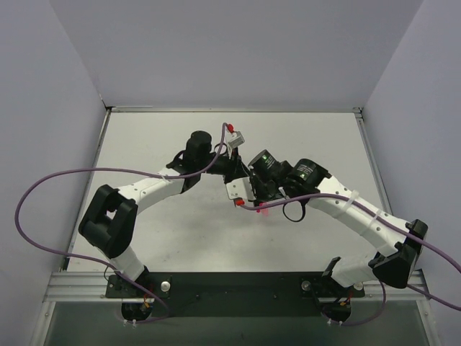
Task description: Remove the keys from the keyring
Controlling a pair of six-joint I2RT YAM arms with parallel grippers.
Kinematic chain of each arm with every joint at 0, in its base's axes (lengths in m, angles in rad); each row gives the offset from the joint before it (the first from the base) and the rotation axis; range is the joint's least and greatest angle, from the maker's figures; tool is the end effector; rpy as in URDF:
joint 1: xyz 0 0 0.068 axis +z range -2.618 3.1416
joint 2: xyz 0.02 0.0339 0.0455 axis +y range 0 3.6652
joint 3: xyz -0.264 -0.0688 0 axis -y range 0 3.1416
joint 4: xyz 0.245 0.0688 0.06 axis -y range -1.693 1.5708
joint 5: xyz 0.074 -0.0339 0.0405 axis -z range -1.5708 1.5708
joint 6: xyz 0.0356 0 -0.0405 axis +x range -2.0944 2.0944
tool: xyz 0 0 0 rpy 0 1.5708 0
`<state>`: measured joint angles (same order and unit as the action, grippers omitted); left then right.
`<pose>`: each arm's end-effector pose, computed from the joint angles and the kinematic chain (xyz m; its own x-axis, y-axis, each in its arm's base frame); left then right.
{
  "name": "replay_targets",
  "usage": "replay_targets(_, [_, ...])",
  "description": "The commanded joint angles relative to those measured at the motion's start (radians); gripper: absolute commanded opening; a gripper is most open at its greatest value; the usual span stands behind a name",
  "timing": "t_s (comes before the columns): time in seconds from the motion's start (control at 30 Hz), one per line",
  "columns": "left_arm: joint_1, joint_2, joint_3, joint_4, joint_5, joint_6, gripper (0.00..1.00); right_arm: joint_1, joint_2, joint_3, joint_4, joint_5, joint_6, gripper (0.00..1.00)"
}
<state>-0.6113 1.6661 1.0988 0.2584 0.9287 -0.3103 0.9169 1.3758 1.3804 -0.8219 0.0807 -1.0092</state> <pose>0.2906 -0.2385 0.2663 -0.5328 0.1501 -0.8328 0.8462 0.1033 -0.5227 0.1778 0.2272 0.3538 0.4050 -0.8585 -0.3146 -0.7789 -0.1438 -0.6104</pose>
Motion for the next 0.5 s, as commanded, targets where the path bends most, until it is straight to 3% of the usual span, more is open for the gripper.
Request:
replay_targets(0.0, [0.005, -0.035, -0.008, 0.100, 0.039, -0.006, 0.62, -0.021, -0.040, 0.006, -0.002, -0.075, 0.024, 0.00])
replay_targets(0.17, [0.008, -0.045, -0.045, 0.195, 0.076, -0.015, 0.64, -0.033, -0.043, 0.016, -0.011, -0.134, 0.032, 0.00])
replay_targets(0.4, [0.030, -0.040, -0.129, 0.488, 0.148, -0.145, 0.65, -0.035, -0.024, 0.066, -0.052, -0.193, 0.038, 0.00])
replay_targets(0.47, [0.030, -0.037, -0.131, 0.487, 0.157, -0.132, 0.65, -0.036, -0.017, 0.081, -0.077, -0.211, 0.038, 0.00])
